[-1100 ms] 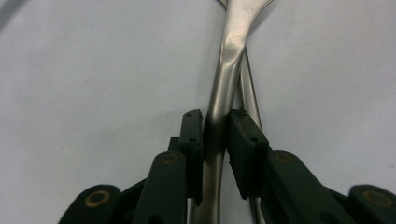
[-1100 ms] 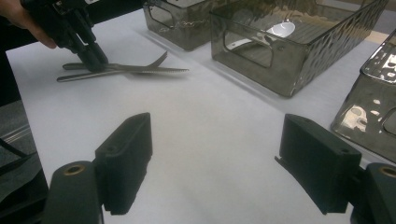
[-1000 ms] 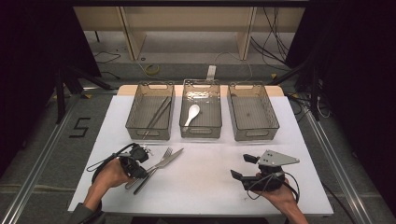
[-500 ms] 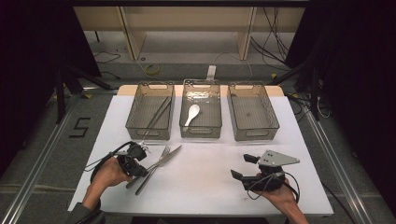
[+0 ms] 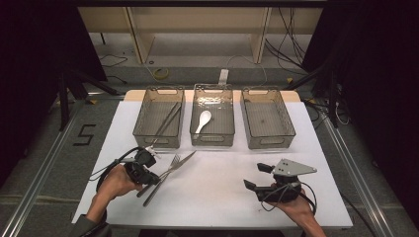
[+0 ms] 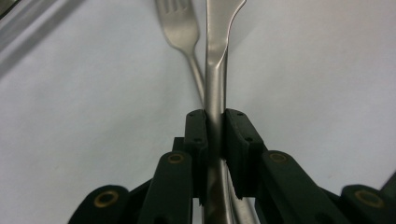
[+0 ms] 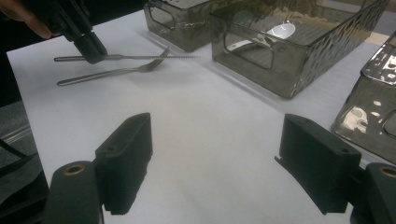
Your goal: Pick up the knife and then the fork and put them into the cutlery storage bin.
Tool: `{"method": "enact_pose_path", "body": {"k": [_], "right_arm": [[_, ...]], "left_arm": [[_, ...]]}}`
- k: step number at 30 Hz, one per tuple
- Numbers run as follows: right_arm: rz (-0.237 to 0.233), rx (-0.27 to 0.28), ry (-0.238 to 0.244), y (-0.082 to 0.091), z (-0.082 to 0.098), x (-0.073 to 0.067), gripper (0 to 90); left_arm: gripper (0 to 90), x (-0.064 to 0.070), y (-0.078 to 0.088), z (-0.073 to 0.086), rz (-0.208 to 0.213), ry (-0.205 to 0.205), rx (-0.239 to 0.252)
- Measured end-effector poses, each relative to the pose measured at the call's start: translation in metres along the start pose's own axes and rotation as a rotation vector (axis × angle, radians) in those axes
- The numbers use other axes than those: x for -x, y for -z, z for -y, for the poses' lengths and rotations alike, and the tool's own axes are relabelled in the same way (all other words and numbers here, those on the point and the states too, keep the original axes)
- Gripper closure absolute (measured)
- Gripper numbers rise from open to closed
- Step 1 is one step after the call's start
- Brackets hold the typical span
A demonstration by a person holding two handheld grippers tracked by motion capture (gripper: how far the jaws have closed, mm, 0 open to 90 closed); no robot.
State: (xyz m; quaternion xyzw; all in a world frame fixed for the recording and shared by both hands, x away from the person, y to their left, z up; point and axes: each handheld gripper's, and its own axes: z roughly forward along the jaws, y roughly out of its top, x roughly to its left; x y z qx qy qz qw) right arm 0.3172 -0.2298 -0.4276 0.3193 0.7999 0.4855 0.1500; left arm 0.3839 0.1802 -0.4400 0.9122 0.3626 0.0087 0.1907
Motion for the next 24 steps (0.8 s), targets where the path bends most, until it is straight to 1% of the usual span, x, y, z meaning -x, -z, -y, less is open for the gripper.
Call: {"method": "enact_pose_path", "body": {"k": [1,2,3,4,5,6,8,13,17,18,24], "right_arm": [[-0.004,0.001,-0.002,0.0,-0.001,-0.001,26.5],[-0.008,0.001,0.003,-0.001,-0.001,-0.001,26.5],[-0.012,0.003,0.008,-0.002,-0.002,-0.003,26.4],[-0.016,0.003,0.011,-0.003,-0.002,-0.004,26.5],[-0.017,0.0,0.021,-0.004,-0.003,-0.006,26.5],[-0.017,-0.003,0.036,-0.006,-0.004,-0.009,26.5],[-0.029,-0.006,0.068,-0.009,-0.007,-0.015,26.5],[-0.068,-0.02,0.153,-0.02,-0.014,-0.031,26.4],[-0.091,-0.054,0.233,-0.03,-0.016,-0.043,26.5],[-0.094,-0.063,0.251,-0.032,-0.017,-0.046,26.4],[-0.099,-0.101,0.324,-0.044,-0.019,-0.056,26.6]], "left_arm": [[78.9,0.003,0.0,-0.002,0.009,0.001,-0.002],[78.9,0.006,0.0,-0.004,0.013,-0.014,-0.003],[78.9,0.008,0.0,-0.006,0.025,-0.01,0.001],[78.9,0.011,-0.001,-0.008,0.046,-0.013,-0.008],[78.9,0.014,0.0,-0.011,0.048,-0.023,-0.008],[78.9,0.016,0.0,-0.013,0.056,-0.025,-0.01],[78.9,0.021,-0.001,-0.018,0.065,-0.046,-0.01],[78.9,0.035,-0.006,-0.03,0.118,-0.082,-0.02],[78.8,0.044,-0.009,-0.041,0.131,-0.128,-0.033],[78.9,0.045,-0.009,-0.043,0.134,-0.133,-0.031],[78.9,0.058,-0.016,-0.056,0.146,-0.171,-0.058]]}}
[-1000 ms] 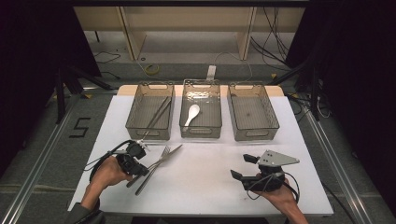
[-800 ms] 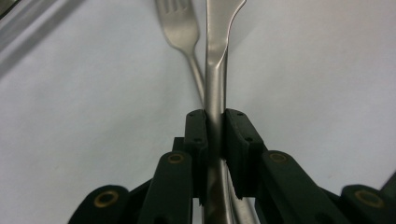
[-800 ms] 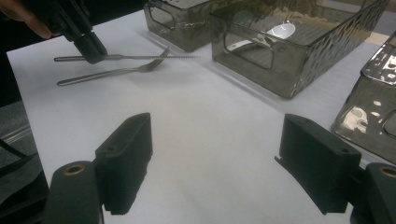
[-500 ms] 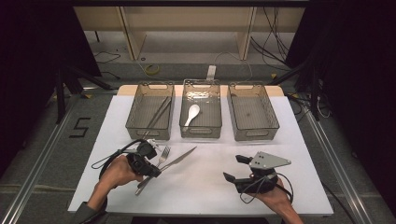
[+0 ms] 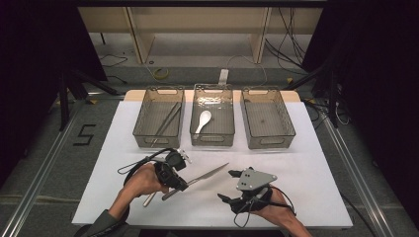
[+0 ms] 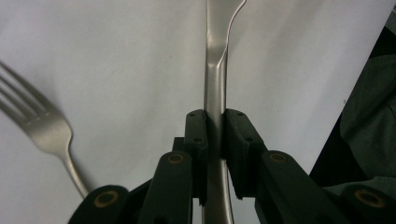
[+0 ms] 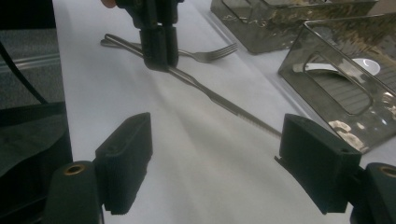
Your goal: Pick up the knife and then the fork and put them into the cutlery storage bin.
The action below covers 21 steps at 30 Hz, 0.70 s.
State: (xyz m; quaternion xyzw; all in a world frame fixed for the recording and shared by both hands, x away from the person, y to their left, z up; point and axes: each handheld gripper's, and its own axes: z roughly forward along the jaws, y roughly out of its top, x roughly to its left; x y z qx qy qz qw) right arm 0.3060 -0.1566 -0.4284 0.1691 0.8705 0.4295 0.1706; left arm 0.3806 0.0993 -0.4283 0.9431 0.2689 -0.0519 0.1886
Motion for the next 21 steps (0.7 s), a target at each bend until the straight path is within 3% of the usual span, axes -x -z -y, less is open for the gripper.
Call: {"method": "enact_pose_path", "body": {"k": [10,16,21], "right_arm": [[-0.047,-0.071,0.146,-0.022,-0.005,-0.01,30.3],[-0.012,-0.133,0.262,-0.034,-0.003,-0.017,34.4],[-0.013,-0.146,0.312,-0.037,-0.002,-0.02,40.4]], "left_arm": [[78.8,0.018,-0.014,-0.017,0.032,-0.07,-0.046],[78.8,0.027,-0.017,-0.027,0.06,-0.099,-0.063],[78.8,0.03,-0.019,-0.032,0.069,-0.11,-0.071]]}}
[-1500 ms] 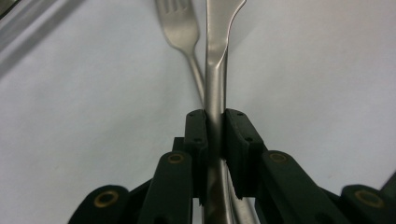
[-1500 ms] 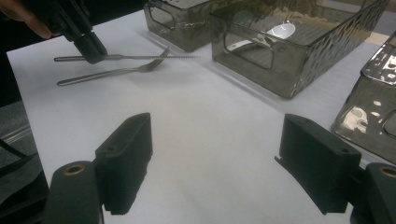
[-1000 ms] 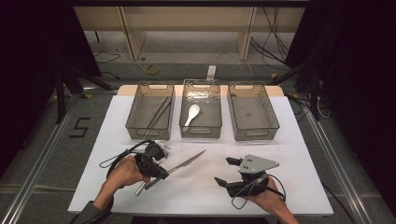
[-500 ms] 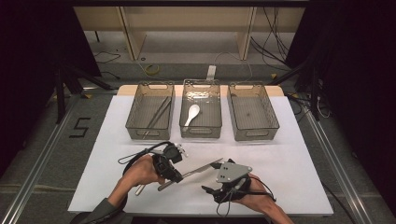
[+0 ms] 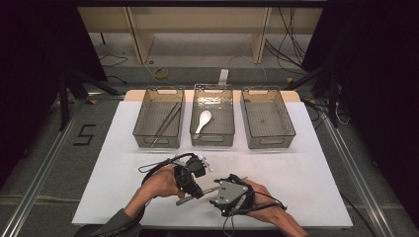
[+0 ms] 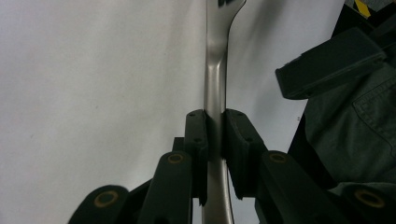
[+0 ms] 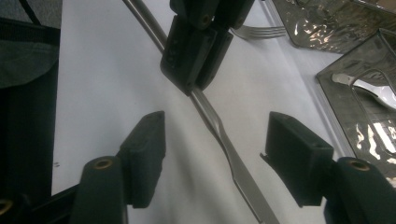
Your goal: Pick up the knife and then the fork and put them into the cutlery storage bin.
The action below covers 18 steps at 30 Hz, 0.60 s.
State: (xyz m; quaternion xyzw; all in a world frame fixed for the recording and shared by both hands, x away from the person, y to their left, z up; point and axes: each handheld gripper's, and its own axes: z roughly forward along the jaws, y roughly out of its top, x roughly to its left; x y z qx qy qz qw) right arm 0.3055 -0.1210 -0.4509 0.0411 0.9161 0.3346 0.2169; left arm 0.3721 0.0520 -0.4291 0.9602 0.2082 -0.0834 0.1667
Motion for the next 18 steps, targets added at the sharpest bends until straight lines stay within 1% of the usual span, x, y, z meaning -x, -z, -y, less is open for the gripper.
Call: {"method": "enact_pose_path", "body": {"k": [3,5,6,7,9,10,11,13,14,16,18], "right_arm": [[0.009,-0.029,0.03,-0.003,0.001,-0.002,43.6],[0.013,-0.046,0.072,-0.005,0.001,-0.002,45.2],[0.006,-0.048,0.075,-0.006,0.002,-0.003,46.5],[0.012,-0.056,0.093,-0.007,0.002,-0.002,48.1],[0.024,-0.068,0.1,-0.007,0.001,-0.004,50.7],[0.026,-0.067,0.115,-0.008,0.001,-0.003,52.2],[0.027,-0.065,0.12,-0.009,0.001,-0.004,53.3],[0.026,-0.078,0.124,-0.01,0.001,-0.006,55.2],[0.034,-0.079,0.137,-0.01,0.001,-0.006,57.0],[0.047,-0.078,0.143,-0.01,0.001,-0.009,59.6],[0.043,-0.078,0.155,-0.01,0.0,-0.009,61.8]], "left_arm": [[78.8,0.002,0.0,-0.003,0.006,-0.004,-0.007],[78.8,0.003,0.0,-0.006,0.009,-0.009,-0.007],[78.8,0.004,0.0,-0.007,0.012,-0.01,-0.01],[78.8,0.005,0.001,-0.008,0.012,-0.014,-0.015],[78.8,0.006,0.001,-0.01,0.015,-0.021,-0.013],[78.8,0.006,0.001,-0.011,0.017,-0.025,-0.016],[78.8,0.007,0.001,-0.012,0.02,-0.023,-0.01],[78.8,0.008,0.001,-0.013,0.022,-0.029,-0.013],[78.8,0.008,0.001,-0.013,0.024,-0.03,-0.013],[78.8,0.008,0.0,-0.013,0.028,-0.034,-0.02],[78.8,0.008,-0.001,-0.014,0.031,-0.035,-0.026]]}}
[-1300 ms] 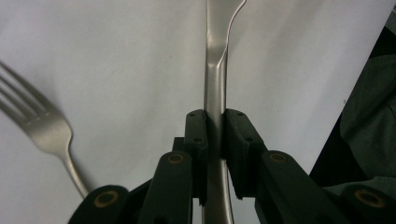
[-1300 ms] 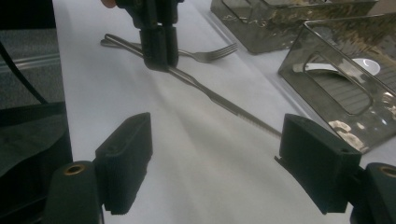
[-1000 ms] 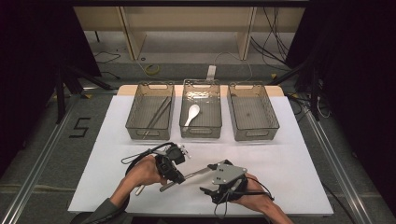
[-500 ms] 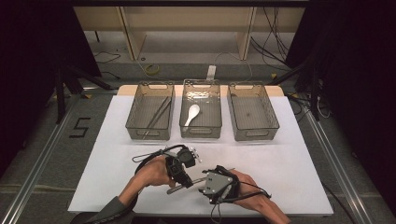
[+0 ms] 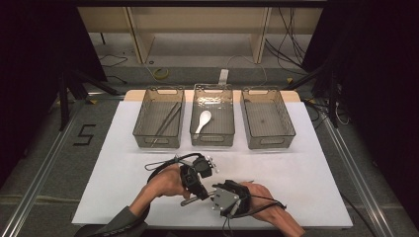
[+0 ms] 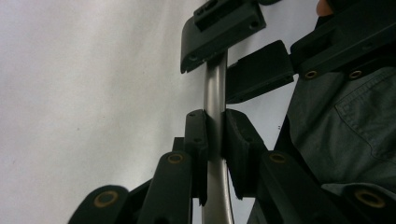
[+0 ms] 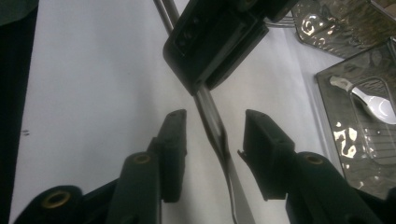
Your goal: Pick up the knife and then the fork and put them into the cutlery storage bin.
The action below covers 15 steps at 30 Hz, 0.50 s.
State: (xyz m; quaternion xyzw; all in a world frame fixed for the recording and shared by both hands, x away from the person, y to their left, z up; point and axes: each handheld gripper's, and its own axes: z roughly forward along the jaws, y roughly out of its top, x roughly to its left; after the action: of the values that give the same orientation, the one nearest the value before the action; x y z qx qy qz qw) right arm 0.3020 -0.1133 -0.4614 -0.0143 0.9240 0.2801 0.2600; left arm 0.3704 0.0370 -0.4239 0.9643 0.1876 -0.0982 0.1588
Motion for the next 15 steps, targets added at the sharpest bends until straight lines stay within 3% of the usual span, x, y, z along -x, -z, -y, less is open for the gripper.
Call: {"method": "enact_pose_path", "body": {"k": [3,4,10,15], "right_arm": [[0.008,-0.011,0.029,-0.0012,-0.0001,-0.0008,63.5],[0.006,-0.019,0.06,-0.0013,0.0001,0.0,65.2],[0.016,-0.021,0.076,-0.0034,-0.0027,-0.0042,74.4],[0.015,-0.031,0.136,-0.0025,-0.0038,-0.0048,79.9]], "left_arm": [[78.8,0.001,0.0003,-0.0008,0.01,-0.005,0.001],[78.8,0.0014,0.0006,-0.001,0.013,0.001,0.009],[78.8,0.0013,0.0006,-0.0021,0.014,0.002,0.007],[78.7,0.0012,0.0001,-0.0025,0.027,0.001,0.014]]}}
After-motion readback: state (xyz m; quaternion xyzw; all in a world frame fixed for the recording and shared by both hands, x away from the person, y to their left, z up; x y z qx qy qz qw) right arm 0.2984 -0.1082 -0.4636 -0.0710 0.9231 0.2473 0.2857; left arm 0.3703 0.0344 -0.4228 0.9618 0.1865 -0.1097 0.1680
